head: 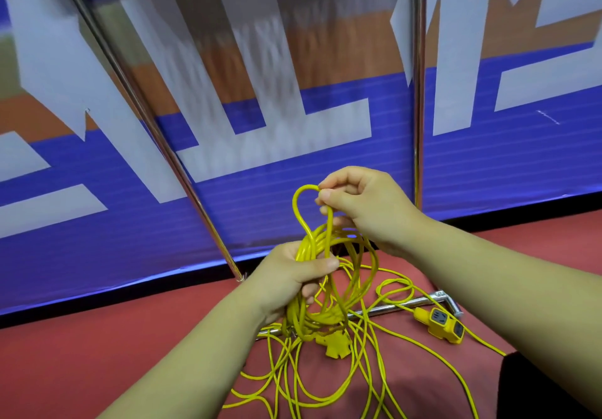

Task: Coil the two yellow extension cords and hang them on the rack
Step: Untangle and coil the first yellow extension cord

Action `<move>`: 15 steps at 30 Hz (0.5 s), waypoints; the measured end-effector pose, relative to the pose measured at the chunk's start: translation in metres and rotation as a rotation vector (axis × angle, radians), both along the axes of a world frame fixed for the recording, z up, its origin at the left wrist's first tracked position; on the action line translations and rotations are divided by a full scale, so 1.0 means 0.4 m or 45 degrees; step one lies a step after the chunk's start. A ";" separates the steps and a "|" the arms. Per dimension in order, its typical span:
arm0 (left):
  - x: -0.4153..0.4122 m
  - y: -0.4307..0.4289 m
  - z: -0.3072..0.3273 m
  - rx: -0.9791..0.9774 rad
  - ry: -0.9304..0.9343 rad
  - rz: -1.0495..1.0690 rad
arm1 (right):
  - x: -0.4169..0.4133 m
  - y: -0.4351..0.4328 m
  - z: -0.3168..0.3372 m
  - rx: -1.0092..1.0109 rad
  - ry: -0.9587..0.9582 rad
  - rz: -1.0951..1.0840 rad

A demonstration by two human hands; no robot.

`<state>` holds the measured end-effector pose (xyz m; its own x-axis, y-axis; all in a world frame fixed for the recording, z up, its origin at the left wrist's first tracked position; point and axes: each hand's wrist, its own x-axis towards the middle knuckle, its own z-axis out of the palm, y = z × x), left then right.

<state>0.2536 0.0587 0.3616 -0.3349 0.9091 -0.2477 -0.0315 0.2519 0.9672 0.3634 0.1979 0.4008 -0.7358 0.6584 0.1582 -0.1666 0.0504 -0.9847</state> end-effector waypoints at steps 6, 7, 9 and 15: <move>-0.050 -0.023 0.076 0.229 -0.182 0.258 | 0.039 0.039 -0.007 0.548 -0.078 -0.148; -0.061 -0.032 0.093 0.282 -0.252 0.312 | 0.042 0.041 -0.020 0.578 -0.111 -0.124; -0.083 -0.048 0.120 0.386 -0.358 0.353 | 0.038 0.035 -0.059 0.557 -0.230 -0.007; -0.102 -0.076 0.160 0.585 -0.476 0.242 | 0.000 0.005 -0.151 0.574 -0.500 0.411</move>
<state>0.2129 0.0281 0.4256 -0.4674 0.8837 0.0228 -0.3924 -0.2305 0.8905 0.3635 0.1998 0.3403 -0.9433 0.3287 0.0464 0.1238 0.4780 -0.8696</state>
